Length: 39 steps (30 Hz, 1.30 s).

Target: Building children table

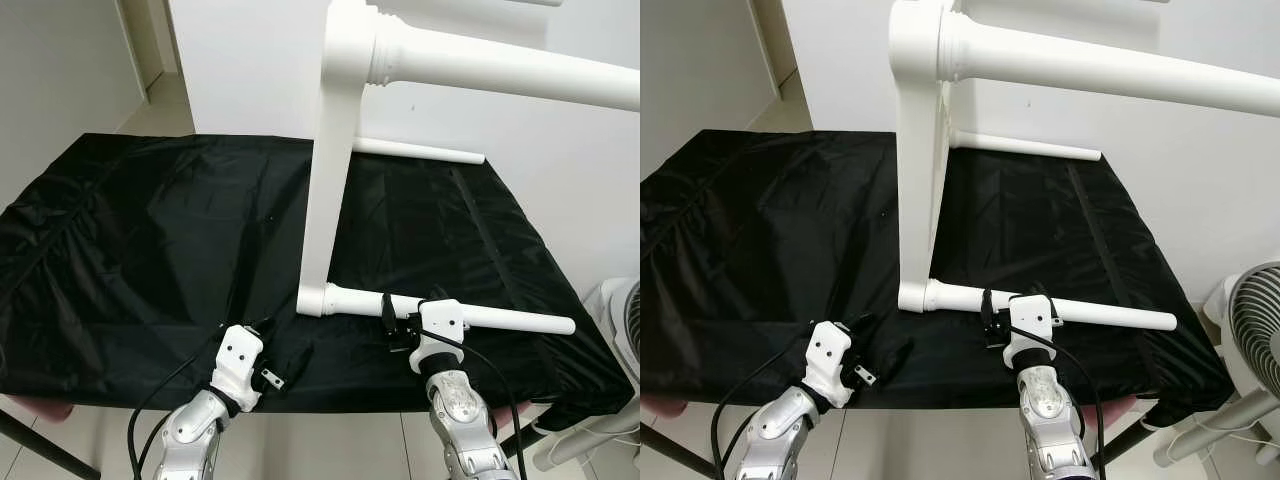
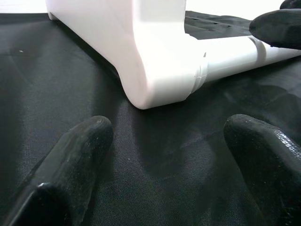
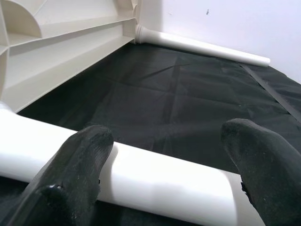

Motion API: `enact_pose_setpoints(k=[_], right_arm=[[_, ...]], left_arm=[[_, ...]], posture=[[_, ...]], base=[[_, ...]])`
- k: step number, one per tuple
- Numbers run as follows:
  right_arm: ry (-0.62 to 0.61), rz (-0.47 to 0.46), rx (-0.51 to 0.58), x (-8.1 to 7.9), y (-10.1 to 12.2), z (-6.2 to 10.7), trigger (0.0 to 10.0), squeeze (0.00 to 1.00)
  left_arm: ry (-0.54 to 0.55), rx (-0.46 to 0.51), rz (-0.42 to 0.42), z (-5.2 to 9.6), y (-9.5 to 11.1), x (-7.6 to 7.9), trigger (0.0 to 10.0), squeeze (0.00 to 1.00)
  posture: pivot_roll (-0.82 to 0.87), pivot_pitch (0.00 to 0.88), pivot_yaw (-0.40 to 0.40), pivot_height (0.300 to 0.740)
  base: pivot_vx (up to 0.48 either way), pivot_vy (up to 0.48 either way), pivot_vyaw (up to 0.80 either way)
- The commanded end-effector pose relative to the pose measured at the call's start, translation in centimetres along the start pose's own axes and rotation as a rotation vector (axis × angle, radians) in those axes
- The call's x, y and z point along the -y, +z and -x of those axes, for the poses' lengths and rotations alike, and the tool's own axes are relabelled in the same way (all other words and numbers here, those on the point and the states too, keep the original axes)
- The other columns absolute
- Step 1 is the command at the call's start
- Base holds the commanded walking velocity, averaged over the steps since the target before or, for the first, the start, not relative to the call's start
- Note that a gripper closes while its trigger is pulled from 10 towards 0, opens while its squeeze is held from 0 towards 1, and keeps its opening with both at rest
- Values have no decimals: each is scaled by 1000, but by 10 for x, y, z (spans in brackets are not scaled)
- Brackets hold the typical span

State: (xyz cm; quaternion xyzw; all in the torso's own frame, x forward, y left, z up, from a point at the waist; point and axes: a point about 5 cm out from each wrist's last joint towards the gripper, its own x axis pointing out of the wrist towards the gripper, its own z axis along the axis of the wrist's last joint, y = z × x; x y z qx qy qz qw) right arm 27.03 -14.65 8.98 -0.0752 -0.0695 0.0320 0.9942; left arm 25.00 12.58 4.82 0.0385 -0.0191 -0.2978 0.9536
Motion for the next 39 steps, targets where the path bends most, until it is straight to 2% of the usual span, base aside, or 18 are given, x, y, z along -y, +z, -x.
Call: enact_pose_setpoints(k=[1,39], right_arm=[[-2,3,0,1,0,0,10000,0],[-2,3,0,1,0,0,10000,0]], left_arm=[[256,605,-71,-60,204,-17,10000,0],[256,605,-71,-60,204,-17,10000,0]], posture=[[57,68,-106,740],[57,68,-106,740]], base=[[0,0,0],[0,0,0]])
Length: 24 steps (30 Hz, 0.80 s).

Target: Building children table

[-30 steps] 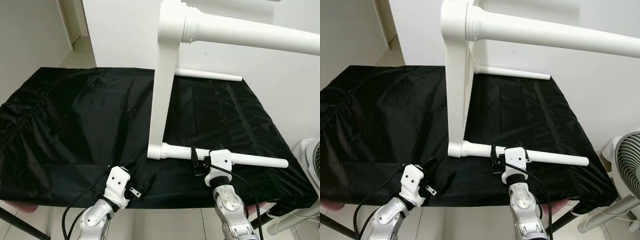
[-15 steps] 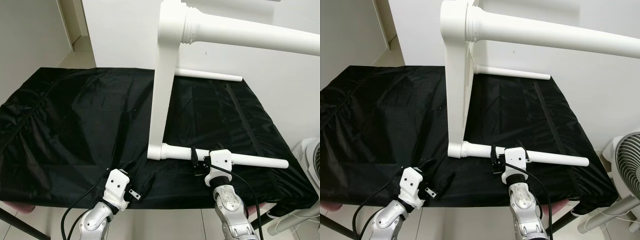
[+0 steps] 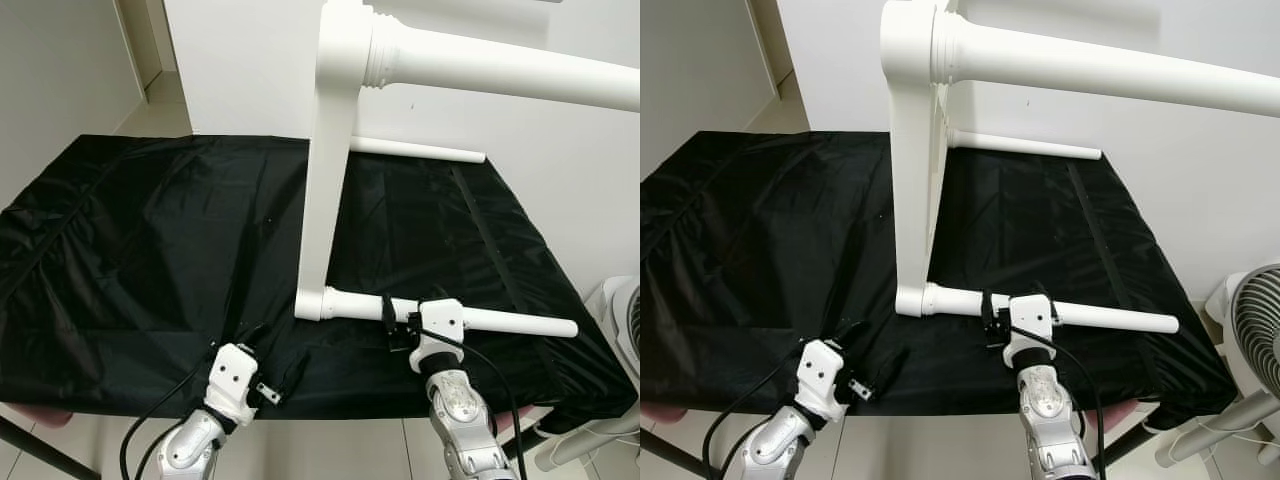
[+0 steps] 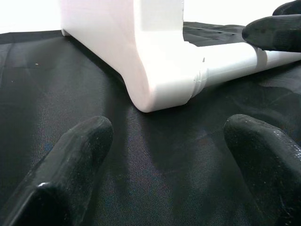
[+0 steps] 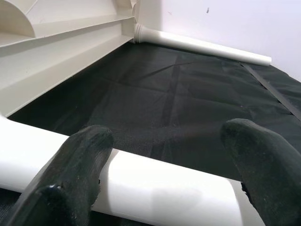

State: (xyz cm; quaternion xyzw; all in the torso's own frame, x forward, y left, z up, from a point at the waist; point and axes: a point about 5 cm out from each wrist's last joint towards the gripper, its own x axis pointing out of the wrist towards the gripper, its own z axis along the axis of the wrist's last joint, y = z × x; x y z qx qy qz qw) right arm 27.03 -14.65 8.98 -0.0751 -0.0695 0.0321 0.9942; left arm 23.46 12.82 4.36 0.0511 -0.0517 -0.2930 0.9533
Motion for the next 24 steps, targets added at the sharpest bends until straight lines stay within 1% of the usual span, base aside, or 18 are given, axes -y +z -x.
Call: enact_pose_setpoints(k=[1,9,10,12,15,24], right_arm=[[-2,3,0,1,0,0,10000,0],[-2,3,0,1,0,0,10000,0],[5,1,-2,0,-1,1,10000,0],[24,12,-3,-2,-7,3,10000,0],[30,17,-3,-3,-9,4,10000,0],[29,17,-4,-3,-9,5,10000,0]], left_arm=[[256,545,-32,-86,202,-32,10000,0],[256,545,-32,-86,202,-32,10000,0],[255,553,-33,-86,205,-33,10000,0],[245,593,-54,-88,211,-43,10000,0],[241,608,-63,-88,213,-48,10000,0],[242,605,-64,-88,212,-48,10000,0]], posture=[[57,68,-106,740],[57,68,-106,740],[57,0,0,740],[67,0,0,740],[67,0,0,740],[68,0,0,740]], base=[[0,0,0],[0,0,0],[0,0,0],[0,0,0],[0,0,0],[0,0,0]])
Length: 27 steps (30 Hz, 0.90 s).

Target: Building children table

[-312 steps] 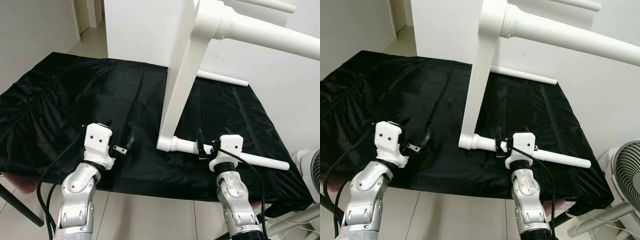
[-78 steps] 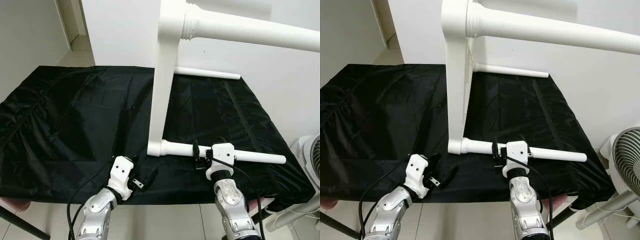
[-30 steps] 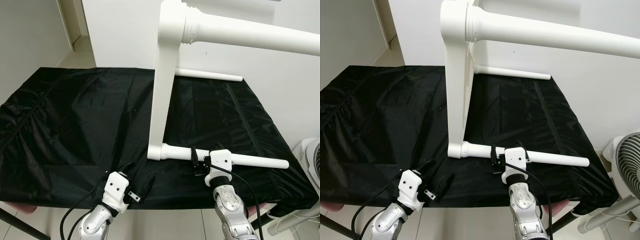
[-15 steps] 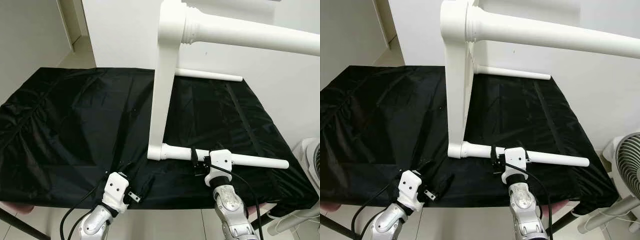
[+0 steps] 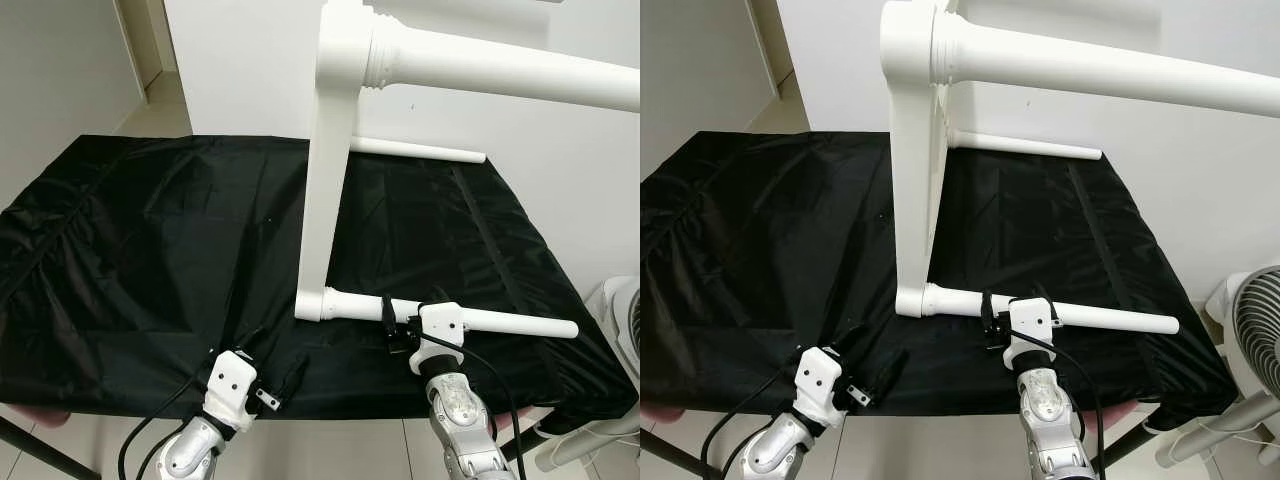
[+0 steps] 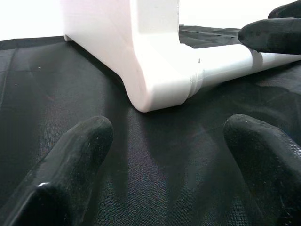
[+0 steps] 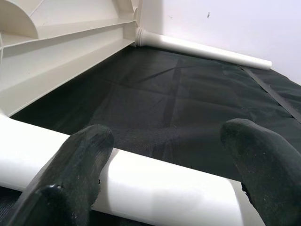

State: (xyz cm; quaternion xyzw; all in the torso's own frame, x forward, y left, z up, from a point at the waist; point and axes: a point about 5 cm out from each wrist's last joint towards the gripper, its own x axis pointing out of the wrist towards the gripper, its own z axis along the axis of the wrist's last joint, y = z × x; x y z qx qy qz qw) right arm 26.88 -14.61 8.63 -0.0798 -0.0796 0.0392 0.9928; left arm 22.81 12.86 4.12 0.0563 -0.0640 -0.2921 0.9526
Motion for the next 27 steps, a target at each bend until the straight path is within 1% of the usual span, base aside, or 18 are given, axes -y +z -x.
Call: enact_pose_setpoints(k=[1,16,17,27], right_arm=[[15,7,-26,-3,-6,3,10000,0],[21,3,-16,-5,-7,3,10000,0],[21,3,-16,-5,-7,3,10000,0],[21,3,-16,-5,-7,3,10000,0]], left_arm=[[243,582,-48,-98,211,-54,10000,0],[241,583,-54,-97,210,-55,10000,0],[240,583,-54,-97,210,-55,10000,0],[240,583,-54,-97,210,-55,10000,0]], posture=[[68,0,0,740],[76,0,0,740],[76,65,-108,740],[76,65,-108,740]], base=[[0,0,0],[0,0,0],[0,0,0],[0,0,0]])
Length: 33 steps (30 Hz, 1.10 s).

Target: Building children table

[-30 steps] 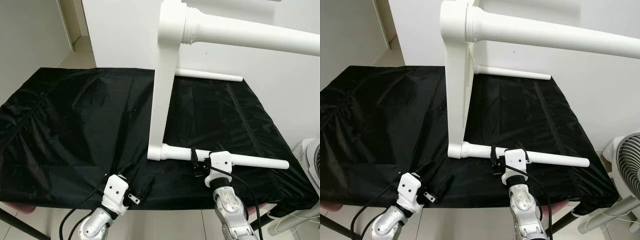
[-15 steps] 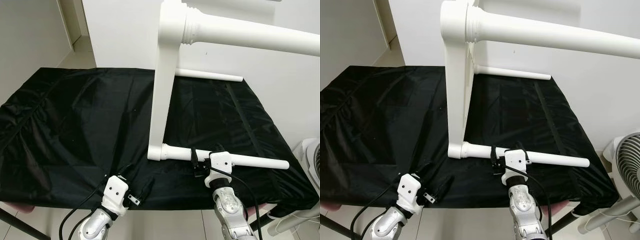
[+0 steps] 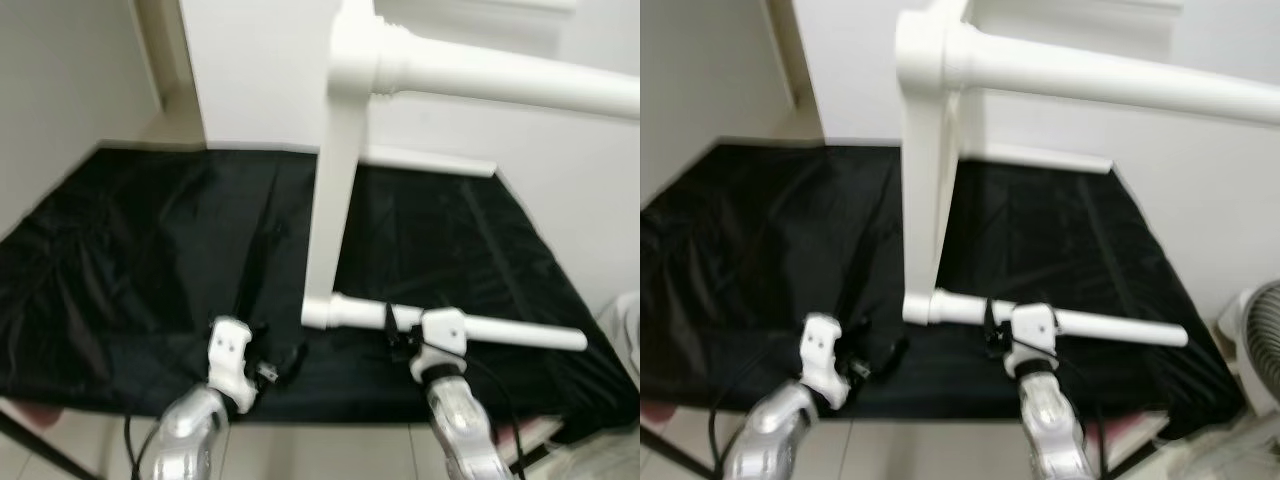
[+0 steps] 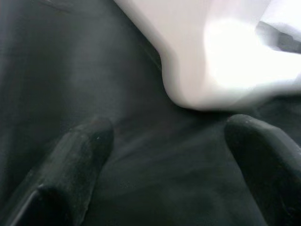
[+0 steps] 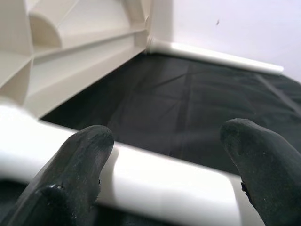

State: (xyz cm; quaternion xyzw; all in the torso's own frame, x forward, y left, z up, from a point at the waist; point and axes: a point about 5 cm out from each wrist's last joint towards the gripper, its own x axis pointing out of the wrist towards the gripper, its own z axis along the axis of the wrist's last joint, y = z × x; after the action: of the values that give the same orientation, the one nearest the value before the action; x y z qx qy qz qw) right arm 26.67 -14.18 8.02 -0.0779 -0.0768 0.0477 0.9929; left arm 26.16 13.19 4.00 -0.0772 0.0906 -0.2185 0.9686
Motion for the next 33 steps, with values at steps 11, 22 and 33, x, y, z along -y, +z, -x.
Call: enact_pose_setpoints(k=[11,22,33], right_arm=[[4,9,-12,0,-2,0,10000,0],[4,9,-12,0,-2,0,10000,0],[4,9,-12,0,-2,0,10000,0]], left_arm=[[-2,848,-313,-19,225,49,10000,0],[-2,848,-313,-19,225,49,10000,0],[-2,848,-313,-19,225,49,10000,0]], posture=[[76,65,-108,740],[76,65,-108,740],[76,65,-108,740]], base=[[0,0,0],[0,0,0],[0,0,0]])
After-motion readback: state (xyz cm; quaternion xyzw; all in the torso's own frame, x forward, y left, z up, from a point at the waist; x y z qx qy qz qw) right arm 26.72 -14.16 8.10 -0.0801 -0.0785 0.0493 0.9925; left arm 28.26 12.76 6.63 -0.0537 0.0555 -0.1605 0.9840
